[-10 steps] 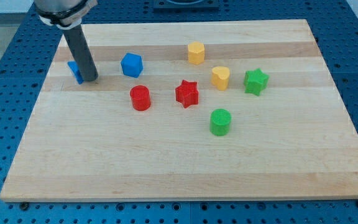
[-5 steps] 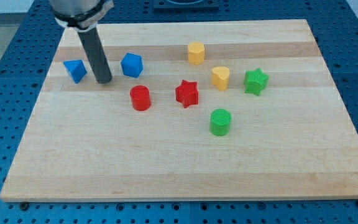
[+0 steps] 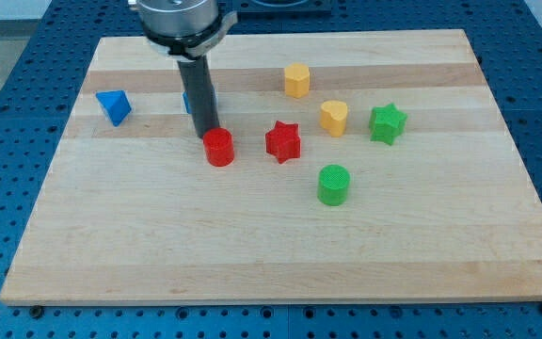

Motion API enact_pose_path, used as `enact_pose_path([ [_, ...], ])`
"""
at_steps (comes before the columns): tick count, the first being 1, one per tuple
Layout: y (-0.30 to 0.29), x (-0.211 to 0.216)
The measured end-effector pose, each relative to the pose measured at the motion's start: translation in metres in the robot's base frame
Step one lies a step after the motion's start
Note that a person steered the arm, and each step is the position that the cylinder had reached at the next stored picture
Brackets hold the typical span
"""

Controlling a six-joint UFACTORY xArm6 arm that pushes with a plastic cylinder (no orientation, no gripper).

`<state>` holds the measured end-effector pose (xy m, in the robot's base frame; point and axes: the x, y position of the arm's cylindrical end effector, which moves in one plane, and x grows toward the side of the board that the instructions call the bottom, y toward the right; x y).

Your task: Push the blue cube slightly downwards

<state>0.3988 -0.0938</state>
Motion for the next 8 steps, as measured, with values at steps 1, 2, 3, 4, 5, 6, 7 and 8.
enact_pose_path([
  [1, 0.031, 0.0],
  [2, 0.05, -0.002],
  [3, 0.054, -0.022],
  [4, 0.051, -0.059],
  [5, 0.042, -0.092],
  [6, 0.035, -0.094],
  [7, 0.03, -0.094],
  [8, 0.026, -0.086],
])
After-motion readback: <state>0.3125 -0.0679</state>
